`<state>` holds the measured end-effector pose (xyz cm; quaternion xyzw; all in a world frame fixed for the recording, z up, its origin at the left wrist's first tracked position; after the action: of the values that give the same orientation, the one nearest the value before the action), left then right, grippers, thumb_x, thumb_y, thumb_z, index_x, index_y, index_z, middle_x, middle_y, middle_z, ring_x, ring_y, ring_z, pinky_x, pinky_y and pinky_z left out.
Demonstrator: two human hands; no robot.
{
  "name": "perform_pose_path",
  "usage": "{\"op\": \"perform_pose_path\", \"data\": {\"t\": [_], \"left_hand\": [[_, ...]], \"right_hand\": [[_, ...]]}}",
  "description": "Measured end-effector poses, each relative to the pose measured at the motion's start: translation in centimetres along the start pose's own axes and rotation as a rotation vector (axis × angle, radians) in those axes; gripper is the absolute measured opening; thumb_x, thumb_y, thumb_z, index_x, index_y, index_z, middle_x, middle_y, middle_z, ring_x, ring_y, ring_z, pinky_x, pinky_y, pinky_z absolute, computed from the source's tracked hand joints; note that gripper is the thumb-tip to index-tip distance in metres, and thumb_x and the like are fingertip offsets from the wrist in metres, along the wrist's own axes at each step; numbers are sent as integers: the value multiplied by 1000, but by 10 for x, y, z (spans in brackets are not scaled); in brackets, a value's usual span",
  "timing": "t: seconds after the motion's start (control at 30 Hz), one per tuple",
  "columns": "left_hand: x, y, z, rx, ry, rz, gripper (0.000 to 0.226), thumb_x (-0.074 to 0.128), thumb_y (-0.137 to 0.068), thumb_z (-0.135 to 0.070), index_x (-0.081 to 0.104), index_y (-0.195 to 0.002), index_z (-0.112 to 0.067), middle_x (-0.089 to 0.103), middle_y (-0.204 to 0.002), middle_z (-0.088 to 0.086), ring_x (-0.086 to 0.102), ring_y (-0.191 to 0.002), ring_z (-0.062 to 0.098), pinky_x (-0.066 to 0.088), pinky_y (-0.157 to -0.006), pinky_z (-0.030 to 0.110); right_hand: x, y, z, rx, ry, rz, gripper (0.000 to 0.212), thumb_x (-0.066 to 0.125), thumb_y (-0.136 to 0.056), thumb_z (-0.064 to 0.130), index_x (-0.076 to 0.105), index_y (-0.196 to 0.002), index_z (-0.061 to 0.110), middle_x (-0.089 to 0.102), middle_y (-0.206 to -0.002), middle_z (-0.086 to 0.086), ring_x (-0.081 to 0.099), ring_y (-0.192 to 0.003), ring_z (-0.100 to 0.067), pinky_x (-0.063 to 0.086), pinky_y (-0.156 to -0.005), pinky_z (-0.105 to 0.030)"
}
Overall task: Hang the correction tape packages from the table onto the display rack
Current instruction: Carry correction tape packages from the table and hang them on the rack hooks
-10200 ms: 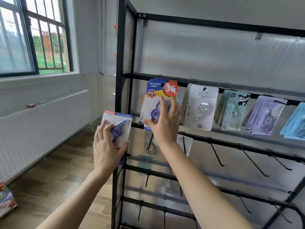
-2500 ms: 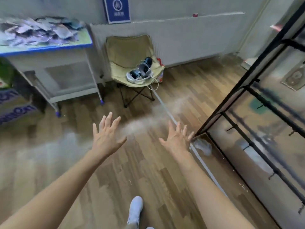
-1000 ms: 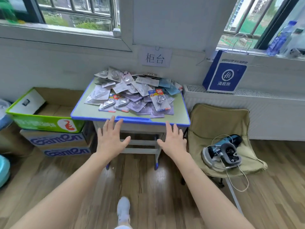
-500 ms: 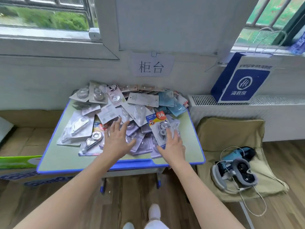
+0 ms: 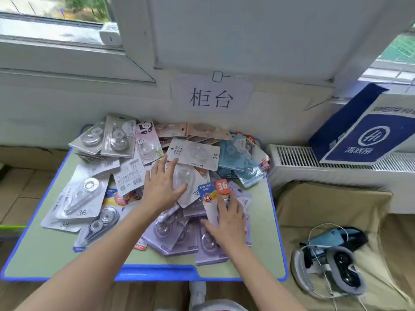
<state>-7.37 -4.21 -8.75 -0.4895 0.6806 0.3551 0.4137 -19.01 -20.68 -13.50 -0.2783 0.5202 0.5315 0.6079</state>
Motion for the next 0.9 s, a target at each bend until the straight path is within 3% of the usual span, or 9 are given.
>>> {"op": "perform_pose_path", "data": {"t": [0.17, 0.3, 0.4, 0.5, 0.63, 0.77, 0.9], "left_hand": [[7, -24, -16, 25, 28, 21, 72, 54, -89, -44, 18, -149, -26, 4, -159, 3, 6, -146, 24, 9, -117, 46], [17, -41, -32, 38, 29, 48, 75, 54, -88, -49, 17, -149, -28, 3, -159, 2, 3, -146, 23, 10, -116, 49], [23, -59, -43, 78, -15, 97, 81, 58, -85, -53, 14, -150, -29, 1, -160, 1, -1, -146, 25, 7, -114, 55], [26, -84, -49, 155, -104, 163, 93, 61, -79, -60, 9, -150, -30, -1, -160, -1, -3, -146, 25, 1, -114, 55], [28, -112, -51, 217, -169, 288, 105, 67, -72, -63, 5, -150, -34, -1, -159, -3, -4, -146, 24, -1, -114, 54], [30, -122, -47, 232, -256, 354, 108, 73, -67, -61, 10, -150, -33, 6, -158, -2, 5, -145, 25, 6, -115, 53], [31, -121, -45, 288, -326, 344, 102, 70, -66, -66, 22, -148, -30, 8, -157, -2, 11, -143, 26, 10, -115, 50]], "right_hand": [[-9, 4, -28, 116, -21, -108, 85, 51, -80, 68, 16, -150, 35, 13, -156, -7, 22, -137, -30, 28, -102, -42], [-19, 1, -41, 164, -60, -192, 83, 76, -67, 57, 51, -136, 18, 45, -141, -20, 49, -118, -42, 44, -84, -51], [-21, -2, -41, 144, -47, -205, 83, 87, -54, 50, 63, -123, 11, 57, -125, -24, 61, -101, -45, 50, -69, -51], [-16, -6, -43, 135, -52, -191, 82, 86, -57, 48, 61, -126, 13, 56, -129, -23, 59, -105, -44, 50, -71, -51], [-12, -9, -47, 147, -73, -150, 81, 70, -73, 57, 45, -141, 21, 38, -147, -16, 43, -127, -39, 41, -89, -50], [-13, -12, -50, 128, -78, -135, 82, 60, -78, 64, 36, -146, 24, 31, -151, -13, 37, -132, -36, 38, -95, -49], [-9, -13, -53, 119, -42, -70, 84, 43, -81, 73, 16, -150, 32, 14, -157, -6, 22, -139, -27, 29, -103, -40]]}}
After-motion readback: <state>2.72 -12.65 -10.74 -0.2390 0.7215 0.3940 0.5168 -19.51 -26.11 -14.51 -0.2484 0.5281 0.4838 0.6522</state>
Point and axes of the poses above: each hand's wrist, its own y-axis away from the middle knuckle, its own x-axis out of the palm, z = x × y, the point moved 3 cm from there along -y, towards the middle knuckle
